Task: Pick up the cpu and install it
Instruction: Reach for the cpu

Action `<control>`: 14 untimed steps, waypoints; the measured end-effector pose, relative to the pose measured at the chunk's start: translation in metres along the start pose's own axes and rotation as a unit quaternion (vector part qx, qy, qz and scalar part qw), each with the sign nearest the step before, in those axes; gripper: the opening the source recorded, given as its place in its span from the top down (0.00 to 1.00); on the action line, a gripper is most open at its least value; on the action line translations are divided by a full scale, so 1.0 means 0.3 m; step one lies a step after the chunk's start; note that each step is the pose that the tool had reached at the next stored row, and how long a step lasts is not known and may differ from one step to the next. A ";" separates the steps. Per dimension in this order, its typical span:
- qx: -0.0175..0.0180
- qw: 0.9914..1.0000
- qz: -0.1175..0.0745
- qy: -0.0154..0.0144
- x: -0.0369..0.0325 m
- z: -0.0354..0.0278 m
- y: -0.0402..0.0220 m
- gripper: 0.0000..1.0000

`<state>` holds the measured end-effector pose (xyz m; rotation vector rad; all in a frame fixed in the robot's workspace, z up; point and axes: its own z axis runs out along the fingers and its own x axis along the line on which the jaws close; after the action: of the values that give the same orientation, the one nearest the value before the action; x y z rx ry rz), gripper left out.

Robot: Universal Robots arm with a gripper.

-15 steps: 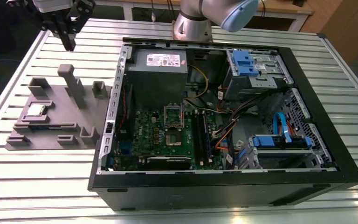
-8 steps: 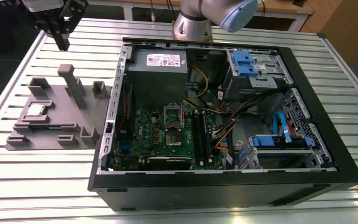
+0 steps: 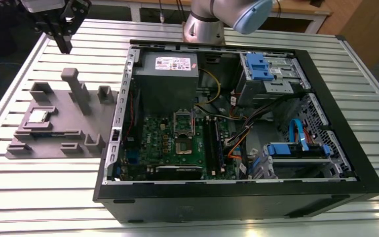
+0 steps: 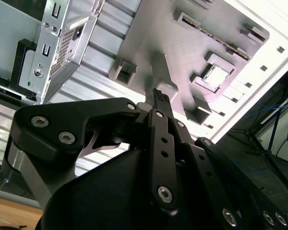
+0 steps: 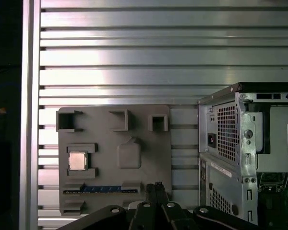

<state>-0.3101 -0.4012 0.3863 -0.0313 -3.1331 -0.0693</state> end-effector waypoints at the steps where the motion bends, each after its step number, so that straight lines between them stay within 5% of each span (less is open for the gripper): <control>1: 0.000 1.000 0.000 0.000 0.001 0.000 0.000 0.90; 14: 0.000 1.000 0.000 0.000 0.022 0.001 0.000 0.90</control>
<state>-0.3166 -0.4012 0.3862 -0.0314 -3.1331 -0.0692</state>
